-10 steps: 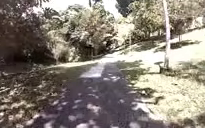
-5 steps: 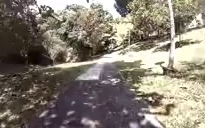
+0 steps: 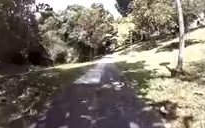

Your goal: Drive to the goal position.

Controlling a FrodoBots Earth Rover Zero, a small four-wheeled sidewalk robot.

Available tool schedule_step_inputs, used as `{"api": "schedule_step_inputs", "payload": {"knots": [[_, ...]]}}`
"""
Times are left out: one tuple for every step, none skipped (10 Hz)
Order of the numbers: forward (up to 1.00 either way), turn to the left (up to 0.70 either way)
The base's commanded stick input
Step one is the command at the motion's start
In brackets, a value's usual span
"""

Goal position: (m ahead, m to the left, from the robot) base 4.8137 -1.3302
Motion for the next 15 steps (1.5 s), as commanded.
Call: {"api": "schedule_step_inputs", "payload": {"knots": [[0.5, -0.5], [0.5, -0.5], [0.5, -0.5], [0.5, -0.5], [0.5, -0.5], [0.5, -0.09], [0.5, 0.0], [0.5, 0.0], [0.5, 0.0], [0.5, 0.0], [0.5, 0.0], [0.5, 0.0], [0.5, 0.0], [0.5, 0.0], [0.5, 0.0]]}}
